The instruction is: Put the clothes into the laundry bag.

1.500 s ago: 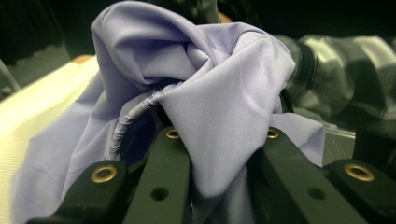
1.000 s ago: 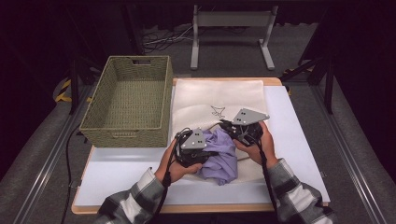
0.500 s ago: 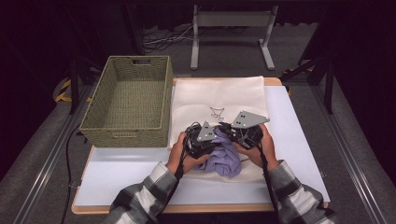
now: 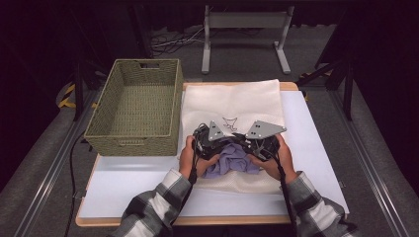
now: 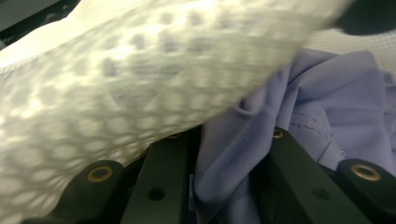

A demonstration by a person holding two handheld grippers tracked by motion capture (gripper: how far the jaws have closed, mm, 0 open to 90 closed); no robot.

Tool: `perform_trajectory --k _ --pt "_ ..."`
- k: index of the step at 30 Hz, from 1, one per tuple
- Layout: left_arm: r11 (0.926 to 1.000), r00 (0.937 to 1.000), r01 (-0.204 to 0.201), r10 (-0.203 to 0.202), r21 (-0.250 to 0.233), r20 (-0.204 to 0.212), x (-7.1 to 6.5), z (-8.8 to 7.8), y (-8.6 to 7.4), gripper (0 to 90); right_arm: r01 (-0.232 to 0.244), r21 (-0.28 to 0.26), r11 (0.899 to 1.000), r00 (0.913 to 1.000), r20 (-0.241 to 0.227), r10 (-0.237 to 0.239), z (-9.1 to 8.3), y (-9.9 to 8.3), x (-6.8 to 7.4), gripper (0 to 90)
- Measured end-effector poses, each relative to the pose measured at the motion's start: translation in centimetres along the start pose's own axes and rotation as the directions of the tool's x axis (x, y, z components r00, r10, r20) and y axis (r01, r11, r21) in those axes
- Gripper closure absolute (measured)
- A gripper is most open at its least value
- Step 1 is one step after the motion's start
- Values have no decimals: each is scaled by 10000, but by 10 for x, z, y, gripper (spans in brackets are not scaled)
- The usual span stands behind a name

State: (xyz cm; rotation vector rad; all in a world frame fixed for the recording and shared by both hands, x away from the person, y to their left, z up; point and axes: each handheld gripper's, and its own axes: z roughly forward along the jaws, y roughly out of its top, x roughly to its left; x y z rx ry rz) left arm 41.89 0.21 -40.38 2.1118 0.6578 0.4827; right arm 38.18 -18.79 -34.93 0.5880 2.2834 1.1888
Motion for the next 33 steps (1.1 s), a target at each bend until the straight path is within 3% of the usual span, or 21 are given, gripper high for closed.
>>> perform_trajectory --k 3,8,10,11,15,21,28,31,33 --pt "9998 9999 -108 109 183 -31 -3 3 0 757 167 210 9996 9997 -165 -164 1 -4 3 869" --pt "9993 9989 -337 331 171 341 -6 1 0 691 90 298 9995 9998 -202 -84 1 -8 2 868" --pt "9988 9988 -420 414 235 260 -9 -2 1 632 66 309 9995 9999 -160 -61 0 -10 0 869" --pt "9989 9984 -421 412 205 398 -10 -4 1 632 37 319 9995 9999 -148 -33 0 -10 0 869" --pt "9980 9960 -583 565 243 691 -14 -16 1 470 51 336 9994 10000 -60 -49 0 -11 0 868" --pt "9958 9876 -920 918 -49 1272 -19 -42 -3 311 27 355 9994 10000 -14 -27 -1 -11 -1 868" --pt "9854 9719 -1702 1694 -91 1634 -30 -69 -14 314 45 361 9993 10000 -15 -44 -2 -11 -1 867" --pt "9804 9688 -1946 1870 321 1627 -33 -66 -23 335 41 388 9992 10000 -34 -40 -2 -12 0 867" --pt "9796 9702 -1921 1805 586 1619 -34 -59 -29 336 46 413 9991 10000 -41 -44 -2 -13 0 867"
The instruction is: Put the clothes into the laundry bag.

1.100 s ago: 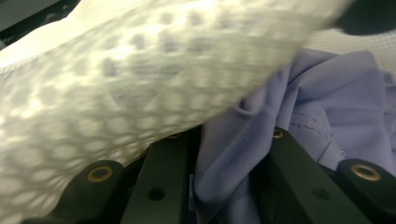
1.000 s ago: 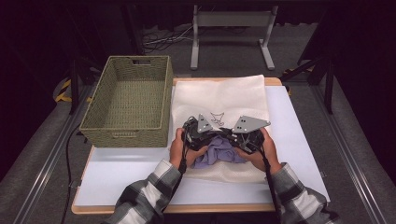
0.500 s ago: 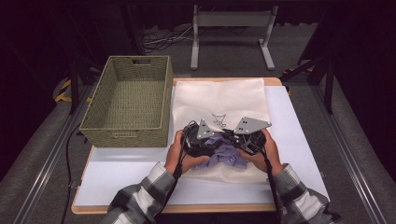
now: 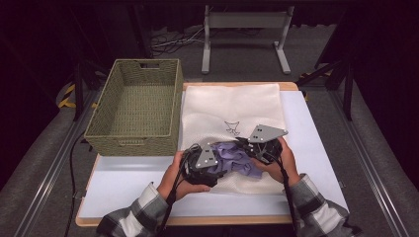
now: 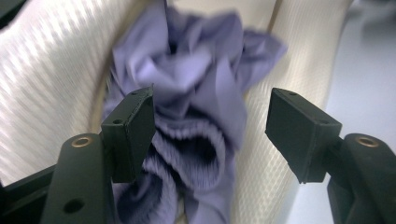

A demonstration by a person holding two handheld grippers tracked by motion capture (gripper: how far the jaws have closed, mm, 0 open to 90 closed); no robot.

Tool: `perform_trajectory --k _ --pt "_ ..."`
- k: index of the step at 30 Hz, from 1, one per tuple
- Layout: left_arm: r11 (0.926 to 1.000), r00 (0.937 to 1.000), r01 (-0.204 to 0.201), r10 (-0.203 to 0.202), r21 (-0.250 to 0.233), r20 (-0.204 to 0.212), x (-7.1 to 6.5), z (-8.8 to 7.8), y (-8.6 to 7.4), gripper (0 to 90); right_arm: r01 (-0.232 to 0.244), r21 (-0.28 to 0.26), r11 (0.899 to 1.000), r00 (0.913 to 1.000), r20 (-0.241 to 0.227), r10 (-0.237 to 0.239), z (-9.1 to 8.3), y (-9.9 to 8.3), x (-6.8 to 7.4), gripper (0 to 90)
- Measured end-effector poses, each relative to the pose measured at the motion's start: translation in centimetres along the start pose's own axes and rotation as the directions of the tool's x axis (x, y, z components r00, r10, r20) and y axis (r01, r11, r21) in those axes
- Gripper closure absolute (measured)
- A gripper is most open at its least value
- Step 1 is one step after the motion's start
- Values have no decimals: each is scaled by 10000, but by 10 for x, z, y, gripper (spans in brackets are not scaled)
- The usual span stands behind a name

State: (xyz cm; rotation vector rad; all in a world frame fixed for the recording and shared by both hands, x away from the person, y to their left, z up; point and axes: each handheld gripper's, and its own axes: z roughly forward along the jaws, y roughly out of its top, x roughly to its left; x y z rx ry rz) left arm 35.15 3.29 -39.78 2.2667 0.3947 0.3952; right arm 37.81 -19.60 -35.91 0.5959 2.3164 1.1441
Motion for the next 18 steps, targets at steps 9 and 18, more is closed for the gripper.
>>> perform_trajectory --k 9,18 --pt "9979 9986 455 -443 457 -273 13 29 -7 443 75 148 9999 9998 -210 -72 1 -4 4 865" --pt "9978 9956 572 -546 323 -758 23 46 0 733 288 242 9993 9987 -427 -277 3 -4 10 864"
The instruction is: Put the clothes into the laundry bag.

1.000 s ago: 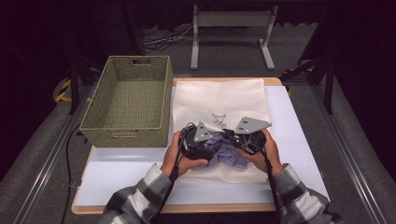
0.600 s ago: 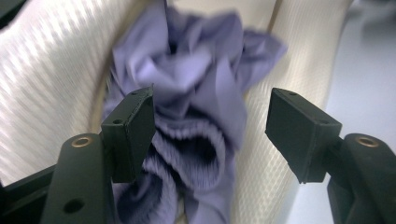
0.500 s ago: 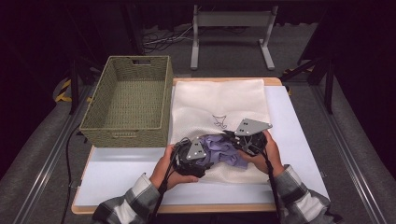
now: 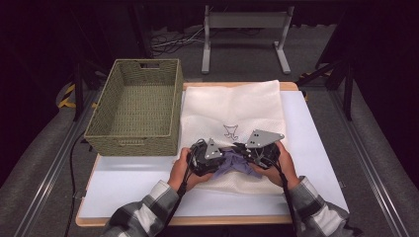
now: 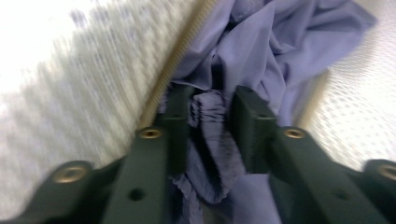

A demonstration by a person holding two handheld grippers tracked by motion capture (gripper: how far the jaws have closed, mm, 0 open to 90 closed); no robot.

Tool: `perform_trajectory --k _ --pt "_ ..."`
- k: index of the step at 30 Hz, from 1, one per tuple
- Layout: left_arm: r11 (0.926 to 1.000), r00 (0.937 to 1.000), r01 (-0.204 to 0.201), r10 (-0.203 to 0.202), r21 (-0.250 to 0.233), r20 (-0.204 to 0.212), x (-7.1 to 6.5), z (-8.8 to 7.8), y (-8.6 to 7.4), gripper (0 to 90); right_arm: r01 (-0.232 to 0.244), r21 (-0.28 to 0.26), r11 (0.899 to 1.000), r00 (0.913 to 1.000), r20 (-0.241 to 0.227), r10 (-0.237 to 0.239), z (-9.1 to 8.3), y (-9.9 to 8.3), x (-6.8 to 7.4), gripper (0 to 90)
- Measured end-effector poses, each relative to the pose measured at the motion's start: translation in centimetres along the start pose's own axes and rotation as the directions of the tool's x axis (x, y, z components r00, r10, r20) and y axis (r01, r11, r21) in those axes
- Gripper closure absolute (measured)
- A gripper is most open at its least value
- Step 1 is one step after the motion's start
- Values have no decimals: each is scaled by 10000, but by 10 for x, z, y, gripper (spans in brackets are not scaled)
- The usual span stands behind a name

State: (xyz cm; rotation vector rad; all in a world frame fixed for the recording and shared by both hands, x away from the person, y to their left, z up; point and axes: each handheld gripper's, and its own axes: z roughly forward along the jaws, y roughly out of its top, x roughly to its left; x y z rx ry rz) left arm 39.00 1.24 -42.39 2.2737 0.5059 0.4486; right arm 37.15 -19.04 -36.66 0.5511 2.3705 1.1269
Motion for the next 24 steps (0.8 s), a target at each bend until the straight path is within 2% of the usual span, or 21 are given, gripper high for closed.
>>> perform_trajectory --k 3,6,9,12,14,15,17,20,24 --pt "10000 10000 -3 3 -27 12 1 4 2 777 40 43 10000 10000 -40 -40 1 0 1 864" --pt "10000 9999 -3 3 -34 -156 1 10 7 798 31 60 10000 10000 -64 -31 1 -1 1 864" --pt "9997 9985 246 -250 -76 -493 4 15 11 806 -101 76 9999 9998 -151 102 2 -3 -1 864" --pt "9982 9943 580 -593 -179 -887 6 21 15 816 -98 180 9998 9998 -164 101 3 -4 0 864" --pt "9964 9891 800 -828 -271 -1215 7 25 17 821 -111 242 9996 9997 -193 116 3 -6 0 864" --pt "9964 9891 800 -828 -271 -1215 7 25 17 825 -96 310 9995 9998 -190 102 3 -7 0 864" --pt "9966 9853 783 -812 -252 -1500 7 26 18 826 -121 330 9994 9997 -186 127 3 -8 -1 863" --pt "9959 9844 863 -894 -267 -1515 7 28 19 828 -104 423 9991 9998 -178 112 3 -10 -2 864" --pt "9951 9909 891 -929 -424 -973 7 24 17 809 -121 524 9986 9998 -118 127 4 -13 -4 864"
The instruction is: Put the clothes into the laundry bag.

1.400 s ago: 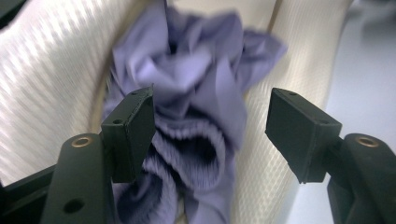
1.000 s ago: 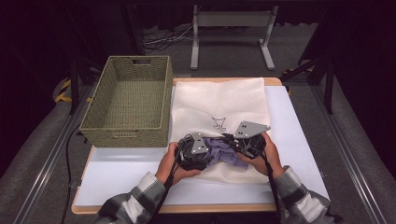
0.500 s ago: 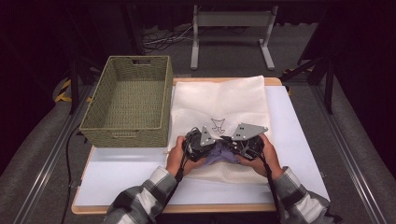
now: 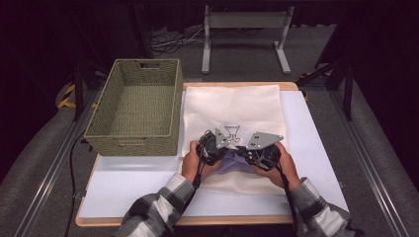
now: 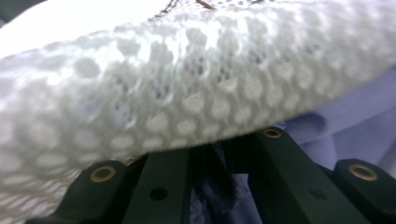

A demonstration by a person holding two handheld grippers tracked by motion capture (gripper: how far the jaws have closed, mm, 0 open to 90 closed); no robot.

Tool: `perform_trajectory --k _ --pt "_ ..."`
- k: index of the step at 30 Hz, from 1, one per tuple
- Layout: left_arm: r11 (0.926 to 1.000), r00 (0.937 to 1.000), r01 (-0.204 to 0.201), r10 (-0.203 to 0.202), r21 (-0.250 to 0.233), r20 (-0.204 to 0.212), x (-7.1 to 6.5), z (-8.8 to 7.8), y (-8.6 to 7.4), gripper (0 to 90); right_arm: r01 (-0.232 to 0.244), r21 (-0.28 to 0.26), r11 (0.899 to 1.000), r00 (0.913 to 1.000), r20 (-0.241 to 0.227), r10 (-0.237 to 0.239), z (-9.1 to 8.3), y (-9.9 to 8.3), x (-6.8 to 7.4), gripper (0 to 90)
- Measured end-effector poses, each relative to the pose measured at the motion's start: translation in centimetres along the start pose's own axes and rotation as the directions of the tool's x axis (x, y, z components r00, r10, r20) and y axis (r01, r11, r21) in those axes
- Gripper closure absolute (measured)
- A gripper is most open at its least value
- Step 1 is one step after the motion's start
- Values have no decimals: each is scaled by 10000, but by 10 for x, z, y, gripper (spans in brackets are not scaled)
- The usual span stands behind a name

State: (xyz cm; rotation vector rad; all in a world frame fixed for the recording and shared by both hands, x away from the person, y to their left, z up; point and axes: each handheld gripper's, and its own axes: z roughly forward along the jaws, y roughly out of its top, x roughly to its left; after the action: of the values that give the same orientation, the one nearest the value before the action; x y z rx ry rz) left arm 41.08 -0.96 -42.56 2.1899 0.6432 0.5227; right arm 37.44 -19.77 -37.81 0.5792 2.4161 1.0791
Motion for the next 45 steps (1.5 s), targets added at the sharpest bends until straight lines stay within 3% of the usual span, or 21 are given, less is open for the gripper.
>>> perform_trajectory --k 4,7,8,9,10,11,15,19,20,23,26,28,30,32,34,39,45 --pt "9993 9973 -293 307 -220 670 -4 -14 -3 704 -66 -114 9999 9999 107 67 -2 -1 -2 864" --pt "9984 9959 -488 509 -299 750 -7 -23 -5 659 -85 -130 9999 9999 131 86 -2 -1 -2 864" --pt "9970 9908 -656 700 -411 1157 -8 -33 -8 635 -90 -125 9999 9998 187 92 -3 -1 -2 864" --pt "9970 9908 -656 700 -411 1157 -8 -33 -8 617 -90 -125 9999 9998 187 92 -3 -1 -2 864" --pt "9955 9893 -837 882 -438 1159 -10 -43 -10 607 -88 -144 9999 9998 185 91 -3 -1 -3 863" --pt "9955 9893 -837 882 -438 1159 -10 -43 -10 597 -88 -144 9999 9998 185 91 -3 -1 -3 863" --pt "9939 9791 -966 1044 -526 1746 -12 -60 -19 631 -72 -113 9999 9998 205 74 -3 -1 -2 863" --pt "9893 9722 -1459 1430 17 1853 -14 -66 -29 649 -36 -84 10000 9998 211 38 -3 0 -2 863" --pt "9892 9730 -1455 1400 167 1836 -13 -66 -31 645 -7 -81 10000 9998 212 9 -2 -1 -2 863" --pt "9909 9723 -1085 889 801 2163 -7 -57 -38 581 -8 -70 10000 9998 217 10 -2 0 -1 863" --pt "9871 9726 -986 687 1261 2219 -6 -46 -44 518 39 -34 10000 9998 212 -38 -2 0 0 862" --pt "9821 9730 -1126 781 1513 2170 -7 -40 -45 543 54 -30 10000 9998 192 -54 -2 0 0 861" --pt "9818 9715 -1118 755 1536 2247 -6 -36 -45 603 52 -32 10000 9999 158 -52 -1 -1 0 861" --pt "9798 9720 -1308 967 1510 2142 -6 -34 -43 711 69 -6 10000 9999 153 -69 -1 -1 0 861" --pt "9794 9774 -1356 1075 1495 1818 -7 -35 -39 837 95 13 10000 9998 150 -95 -1 -1 1 860" --pt "9867 9845 -1063 871 1231 1520 -5 -32 -34 861 96 9 10000 9999 136 -96 0 0 1 861" --pt "9937 9854 -813 685 772 1558 -5 -23 -21 864 99 15 9999 9999 95 -100 1 0 3 861"
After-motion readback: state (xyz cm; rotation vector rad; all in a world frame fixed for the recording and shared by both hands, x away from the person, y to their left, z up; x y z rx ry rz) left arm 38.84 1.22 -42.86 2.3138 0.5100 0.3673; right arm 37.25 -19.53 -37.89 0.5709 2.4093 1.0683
